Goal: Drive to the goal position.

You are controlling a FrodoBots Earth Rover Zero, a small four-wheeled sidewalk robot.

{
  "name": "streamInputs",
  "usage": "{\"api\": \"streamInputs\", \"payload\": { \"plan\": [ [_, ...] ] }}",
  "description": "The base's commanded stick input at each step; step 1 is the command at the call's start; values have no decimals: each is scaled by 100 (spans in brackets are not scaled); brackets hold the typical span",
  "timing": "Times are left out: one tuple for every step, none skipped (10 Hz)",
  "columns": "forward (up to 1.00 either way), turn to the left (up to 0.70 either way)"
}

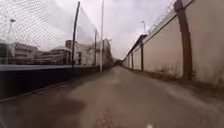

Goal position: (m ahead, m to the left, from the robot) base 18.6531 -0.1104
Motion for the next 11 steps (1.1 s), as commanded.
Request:
{"api": "streamInputs", "payload": {
  "plan": [
    [85,-34],
    [85,-34],
    [85,-34],
    [85,-9],
    [85,0],
    [85,0],
    [85,0],
    [85,-20],
    [85,-24],
    [85,0],
    [85,0]
  ]
}}
